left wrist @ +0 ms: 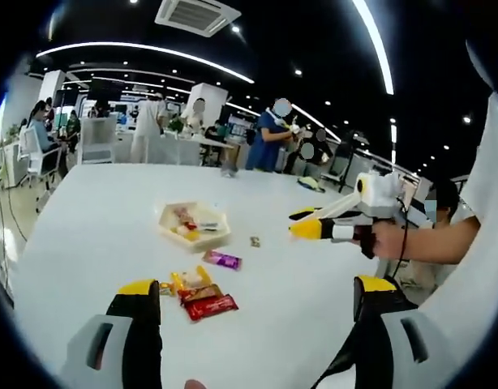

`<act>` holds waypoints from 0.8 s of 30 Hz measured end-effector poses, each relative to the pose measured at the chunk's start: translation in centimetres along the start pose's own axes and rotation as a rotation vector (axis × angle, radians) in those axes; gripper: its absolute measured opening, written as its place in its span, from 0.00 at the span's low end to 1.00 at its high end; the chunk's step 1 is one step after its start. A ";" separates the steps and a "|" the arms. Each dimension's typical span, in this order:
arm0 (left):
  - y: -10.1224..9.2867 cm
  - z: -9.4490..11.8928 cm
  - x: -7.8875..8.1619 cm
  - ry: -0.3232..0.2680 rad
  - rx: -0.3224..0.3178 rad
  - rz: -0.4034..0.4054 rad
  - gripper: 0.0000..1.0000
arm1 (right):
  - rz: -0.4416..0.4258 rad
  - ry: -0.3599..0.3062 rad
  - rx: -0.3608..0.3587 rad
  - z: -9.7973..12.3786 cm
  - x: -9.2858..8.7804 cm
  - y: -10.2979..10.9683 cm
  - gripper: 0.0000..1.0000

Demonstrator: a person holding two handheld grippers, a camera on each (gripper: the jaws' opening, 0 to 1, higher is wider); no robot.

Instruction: Place the target food into the container with the food tongs after gripping and lifting it, then release it inside without dropping or visibly crushing the food.

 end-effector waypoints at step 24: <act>-0.3 -1.9 -0.5 0.051 0.185 0.038 0.99 | -0.130 0.105 -0.245 -2.3 -6.2 -13.1 0.28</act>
Point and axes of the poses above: the point that each gripper's makers call its tool centre point, and the gripper's own axes: z roughly backward along the fingers, y roughly to its left, x roughly out of its top, the point moved 8 cm from there along z, roughly backward along the fingers, and after that the axes turned 6 degrees about x, right-handed, at the moved point
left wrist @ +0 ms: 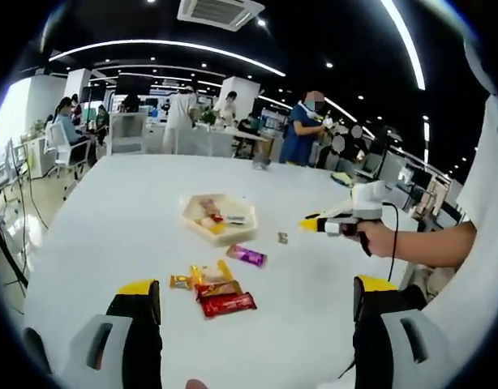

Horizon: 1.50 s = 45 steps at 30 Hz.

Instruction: Place the target food into the container with the food tongs after gripping and lifting it, then release it inside without dropping or visibly crushing the food.

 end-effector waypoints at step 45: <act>4.4 -1.5 1.4 0.044 0.001 0.039 0.99 | -0.162 0.149 -0.177 -7.2 -2.2 -0.1 0.29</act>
Point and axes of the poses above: the point that each gripper's makers call its tool centre point, and the gripper's own axes: z roughly backward along the fingers, y roughly to its left, x roughly out of its top, the point moved 8 cm from there along z, roughly backward along the fingers, and after that the axes turned 6 degrees about x, right-handed, at the moved point
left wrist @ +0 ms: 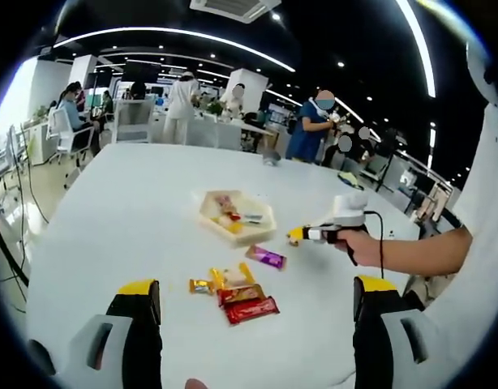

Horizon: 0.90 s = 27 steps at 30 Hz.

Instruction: Place the target food into the container with the food tongs after gripping and lifting it, then release it inside without dropping or visibly crushing the food.

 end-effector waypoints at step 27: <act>0.0 0.3 0.5 -0.010 0.018 -0.007 0.99 | 0.116 -0.012 0.078 0.5 0.5 0.4 0.20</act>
Point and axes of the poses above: the point that each gripper's makers call its tool centre point, and the gripper's own axes: z roughly backward along the fingers, y roughly to its left, x roughly out of its top, the point moved 8 cm from there along z, roughly backward along the fingers, and after that the axes turned 6 degrees about x, right-handed, at the moved point
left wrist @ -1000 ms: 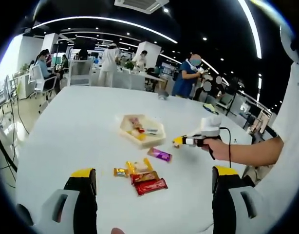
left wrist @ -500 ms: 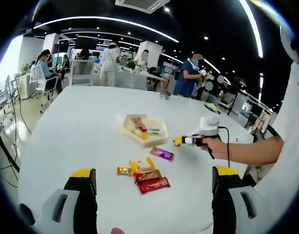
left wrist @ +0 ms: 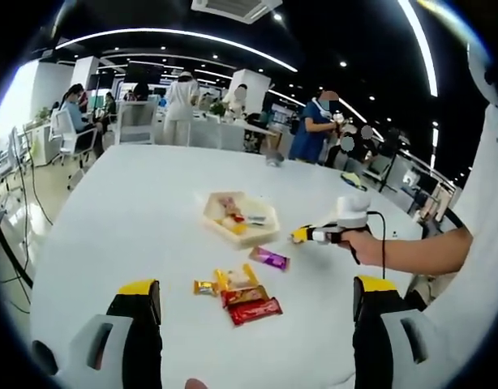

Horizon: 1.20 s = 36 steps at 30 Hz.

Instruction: Place the target food into the container with the food tongs after gripping and lifting it, then release it inside without dropping or visibly crushing the food.

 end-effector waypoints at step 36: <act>-2.3 -3.8 0.5 -0.050 -0.134 -0.065 0.99 | 0.065 -0.111 0.151 10.8 2.8 4.1 0.21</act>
Point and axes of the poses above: the point that each gripper's makers call its tool centre point, and the gripper's own axes: z roughly backward along the fingers, y roughly to its left, x roughly out of its top, the point moved 8 cm from there along z, roughly backward along the fingers, and after that the axes turned 6 degrees about x, right-handed, at the moved point
